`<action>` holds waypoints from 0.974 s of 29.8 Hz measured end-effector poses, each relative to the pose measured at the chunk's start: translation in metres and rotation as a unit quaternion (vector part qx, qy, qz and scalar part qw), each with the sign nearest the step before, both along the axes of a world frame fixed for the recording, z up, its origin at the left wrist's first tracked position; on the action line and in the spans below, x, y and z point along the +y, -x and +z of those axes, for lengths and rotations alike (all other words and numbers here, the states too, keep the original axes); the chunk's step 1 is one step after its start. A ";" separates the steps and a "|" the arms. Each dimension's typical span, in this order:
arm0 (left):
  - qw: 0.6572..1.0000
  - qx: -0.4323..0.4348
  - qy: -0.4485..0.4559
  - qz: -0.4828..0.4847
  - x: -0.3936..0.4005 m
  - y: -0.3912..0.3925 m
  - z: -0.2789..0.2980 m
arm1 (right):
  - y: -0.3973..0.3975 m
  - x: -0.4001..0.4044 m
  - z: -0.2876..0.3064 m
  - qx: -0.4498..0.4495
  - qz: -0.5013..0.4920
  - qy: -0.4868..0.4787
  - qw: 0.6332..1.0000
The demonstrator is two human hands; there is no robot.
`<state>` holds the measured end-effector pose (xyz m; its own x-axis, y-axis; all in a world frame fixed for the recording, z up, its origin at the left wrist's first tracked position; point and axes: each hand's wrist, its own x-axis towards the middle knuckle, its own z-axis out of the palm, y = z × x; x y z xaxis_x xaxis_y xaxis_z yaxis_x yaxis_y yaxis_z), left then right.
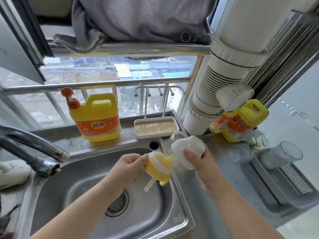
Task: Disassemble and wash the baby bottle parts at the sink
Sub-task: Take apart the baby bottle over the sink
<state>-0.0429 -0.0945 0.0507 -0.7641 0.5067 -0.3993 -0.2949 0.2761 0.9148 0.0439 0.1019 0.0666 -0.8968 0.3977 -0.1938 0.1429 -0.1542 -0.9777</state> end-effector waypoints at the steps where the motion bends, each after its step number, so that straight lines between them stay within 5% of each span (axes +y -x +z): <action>1: 1.000 0.001 0.010 0.008 -0.001 0.001 -0.007 | -0.002 0.009 -0.011 -0.031 -0.029 -0.031 0.999; 5: 0.998 0.003 0.051 0.031 -0.003 0.001 -0.035 | -0.016 0.035 -0.058 -0.173 -0.025 -0.182 0.968; 10: 0.997 -0.002 0.060 0.043 0.000 -0.002 -0.049 | -0.006 0.037 -0.097 -0.262 0.001 -0.262 0.929; 16: 0.996 -0.007 0.076 0.046 -0.001 -0.003 -0.056 | 0.006 0.038 -0.107 -0.287 0.054 -0.292 0.911; 20: 0.997 -0.038 0.041 0.056 0.005 -0.006 -0.054 | -0.002 0.036 -0.103 -0.242 0.023 -0.454 0.857; 22: 0.996 -0.055 0.009 0.070 0.007 -0.007 -0.049 | -0.006 0.024 -0.085 -0.140 -0.010 -0.397 0.907; 25: 0.995 -0.068 -0.041 0.064 0.007 -0.009 -0.036 | 0.000 0.007 -0.051 -0.099 0.118 -0.234 0.960; 29: 0.999 -0.019 -0.027 -0.013 -0.012 -0.007 -0.014 | 0.019 -0.009 -0.005 -0.129 0.373 -0.121 0.911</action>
